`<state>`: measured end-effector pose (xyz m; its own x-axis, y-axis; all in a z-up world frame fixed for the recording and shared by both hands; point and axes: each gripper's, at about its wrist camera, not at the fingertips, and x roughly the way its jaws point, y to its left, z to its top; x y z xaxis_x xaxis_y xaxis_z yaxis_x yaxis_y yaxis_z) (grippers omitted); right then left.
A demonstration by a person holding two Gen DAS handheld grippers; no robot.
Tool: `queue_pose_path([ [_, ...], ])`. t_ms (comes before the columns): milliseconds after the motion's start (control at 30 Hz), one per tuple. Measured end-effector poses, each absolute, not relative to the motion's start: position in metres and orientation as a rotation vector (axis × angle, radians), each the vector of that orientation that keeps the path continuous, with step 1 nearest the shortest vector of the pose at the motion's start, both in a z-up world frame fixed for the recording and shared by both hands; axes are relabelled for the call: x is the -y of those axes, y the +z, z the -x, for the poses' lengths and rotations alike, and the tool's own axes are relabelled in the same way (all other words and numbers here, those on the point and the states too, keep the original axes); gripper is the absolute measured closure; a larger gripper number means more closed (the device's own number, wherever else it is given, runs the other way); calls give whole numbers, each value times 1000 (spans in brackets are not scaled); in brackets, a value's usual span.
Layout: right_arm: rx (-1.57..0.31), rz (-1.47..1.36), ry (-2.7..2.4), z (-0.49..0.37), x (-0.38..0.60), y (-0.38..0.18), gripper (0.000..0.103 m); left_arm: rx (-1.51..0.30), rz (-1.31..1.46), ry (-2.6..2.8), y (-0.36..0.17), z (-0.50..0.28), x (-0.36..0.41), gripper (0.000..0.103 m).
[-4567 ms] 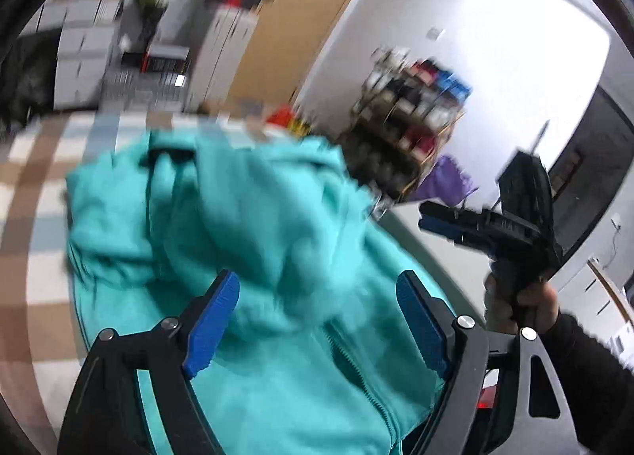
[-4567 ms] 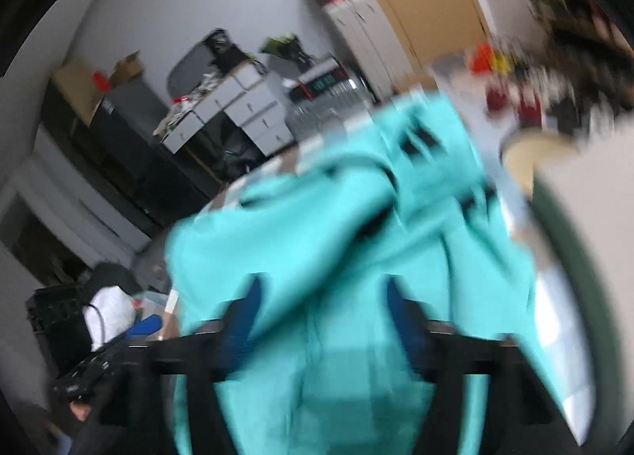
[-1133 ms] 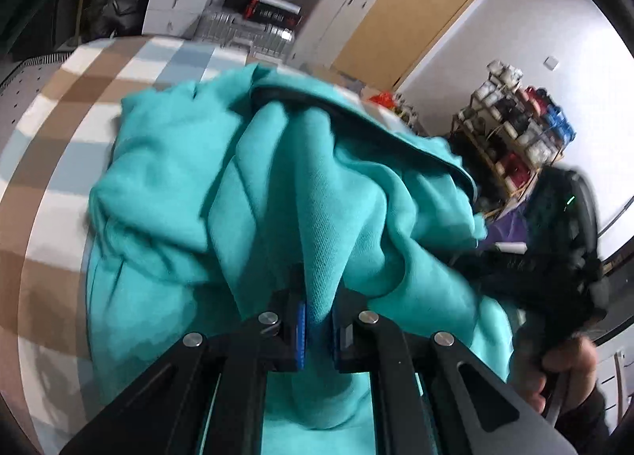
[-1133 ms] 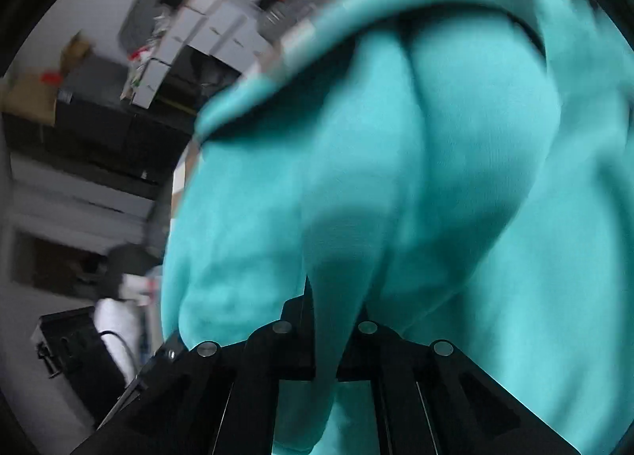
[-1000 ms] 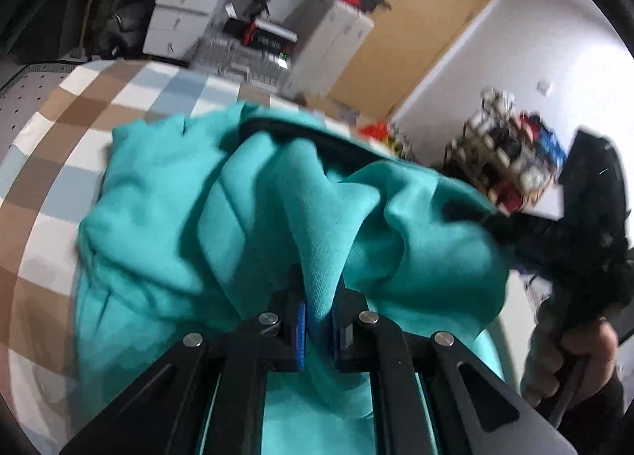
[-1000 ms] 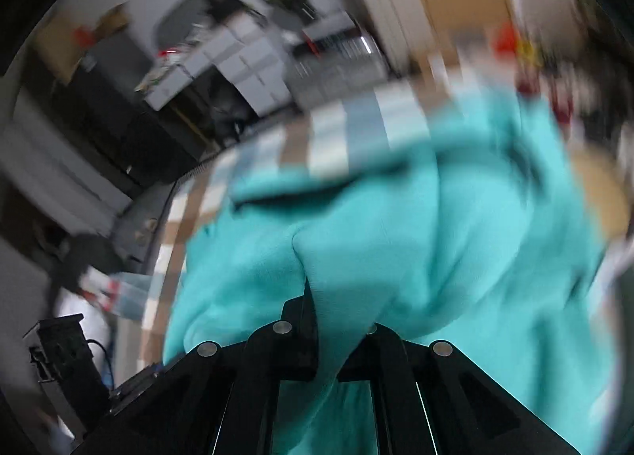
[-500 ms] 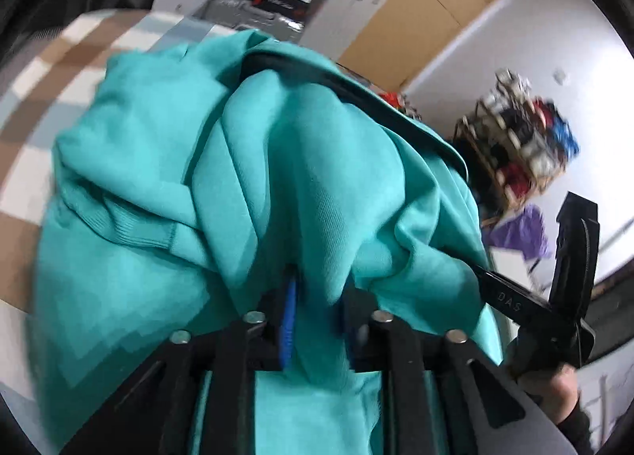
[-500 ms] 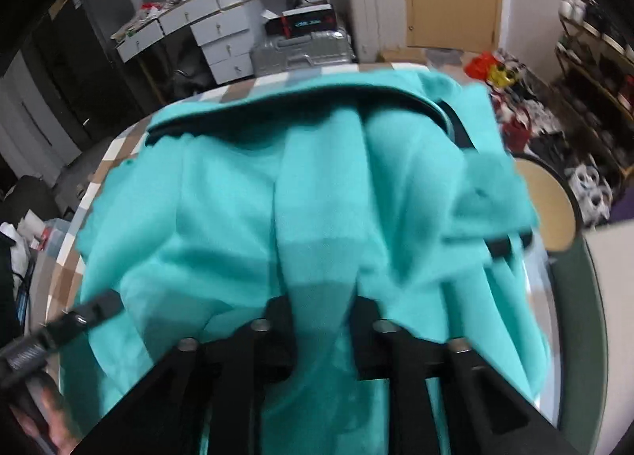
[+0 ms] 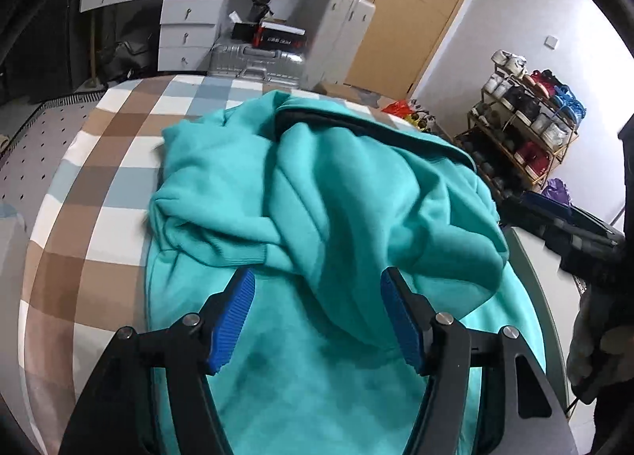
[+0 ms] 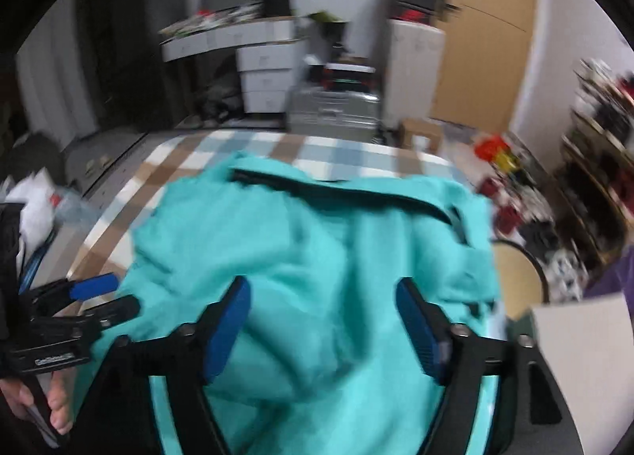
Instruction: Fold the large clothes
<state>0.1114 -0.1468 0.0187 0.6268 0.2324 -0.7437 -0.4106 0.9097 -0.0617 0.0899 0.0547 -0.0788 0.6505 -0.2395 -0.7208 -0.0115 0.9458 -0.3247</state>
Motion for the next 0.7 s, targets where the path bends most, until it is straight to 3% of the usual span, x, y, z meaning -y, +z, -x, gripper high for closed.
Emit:
queue_pose_path([
  [133,-948,488,351,-125,102,-31,26,-879,338,-117,-78,-84,-62,42],
  [200,-1026,554,315,-134,96,-58,57,-884,327,-107,-77,-82,-65,42],
  [233,-1061,547,328,-139,97,-65,89,-885,320,-106,-78,-81,-66,42],
  [267,-1067,520,339,-141,101,-65,94,-885,314,-108,-78,-81,-67,42],
  [567,-564,429,169,-120,135,32,97,-863,229,-97,-77,-80,-54,42],
  [700,-445,462,153,-100,133,32,97,-850,221,-123,-74,-78,-46,42],
])
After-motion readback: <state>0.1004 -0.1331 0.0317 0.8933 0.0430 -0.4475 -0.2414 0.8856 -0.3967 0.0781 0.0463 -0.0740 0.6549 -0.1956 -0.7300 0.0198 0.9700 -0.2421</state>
